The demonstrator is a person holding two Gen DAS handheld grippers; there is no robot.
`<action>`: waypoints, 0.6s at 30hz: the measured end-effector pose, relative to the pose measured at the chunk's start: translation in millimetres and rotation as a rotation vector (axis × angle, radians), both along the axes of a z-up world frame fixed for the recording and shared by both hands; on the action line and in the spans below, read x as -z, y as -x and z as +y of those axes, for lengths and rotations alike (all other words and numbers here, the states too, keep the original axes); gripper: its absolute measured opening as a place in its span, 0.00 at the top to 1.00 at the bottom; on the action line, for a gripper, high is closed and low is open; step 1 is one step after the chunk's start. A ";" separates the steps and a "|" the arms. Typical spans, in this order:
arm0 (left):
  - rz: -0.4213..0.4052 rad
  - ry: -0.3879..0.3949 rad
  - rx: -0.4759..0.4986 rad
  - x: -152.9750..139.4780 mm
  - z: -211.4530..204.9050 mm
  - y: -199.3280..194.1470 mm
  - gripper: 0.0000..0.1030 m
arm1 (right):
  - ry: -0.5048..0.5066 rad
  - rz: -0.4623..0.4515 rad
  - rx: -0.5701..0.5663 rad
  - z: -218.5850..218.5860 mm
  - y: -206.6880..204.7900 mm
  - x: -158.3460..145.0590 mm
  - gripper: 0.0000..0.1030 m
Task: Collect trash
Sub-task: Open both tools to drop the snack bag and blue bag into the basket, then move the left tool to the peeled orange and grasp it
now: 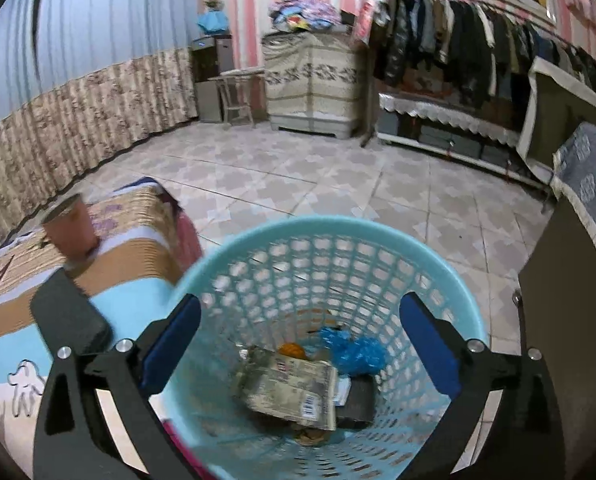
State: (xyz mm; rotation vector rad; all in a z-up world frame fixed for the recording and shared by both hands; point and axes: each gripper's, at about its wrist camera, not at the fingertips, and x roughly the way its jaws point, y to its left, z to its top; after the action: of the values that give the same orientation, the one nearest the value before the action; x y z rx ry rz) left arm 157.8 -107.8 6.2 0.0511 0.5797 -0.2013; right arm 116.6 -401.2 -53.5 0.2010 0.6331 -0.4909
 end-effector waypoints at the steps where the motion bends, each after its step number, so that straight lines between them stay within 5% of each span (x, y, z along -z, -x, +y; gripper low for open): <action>1: 0.005 -0.009 -0.014 1.0 7.5 -0.5 0.05 | 0.001 -0.010 -0.022 10.6 -1.9 -3.8 0.04; 6: 0.015 -0.054 -0.065 7.1 49.5 -0.7 0.05 | 0.052 -0.045 -0.140 64.2 -10.2 -19.3 0.04; 18: 0.052 -0.023 -0.239 14.2 141.1 -20.6 0.05 | 0.142 -0.016 -0.362 176.6 -25.7 -20.5 0.04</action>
State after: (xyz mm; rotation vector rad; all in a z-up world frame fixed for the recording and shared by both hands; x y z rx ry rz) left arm 178.4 33.4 -8.0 -0.0021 0.6348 0.0367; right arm 142.3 -224.6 -33.0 -0.0451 0.6000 -0.1832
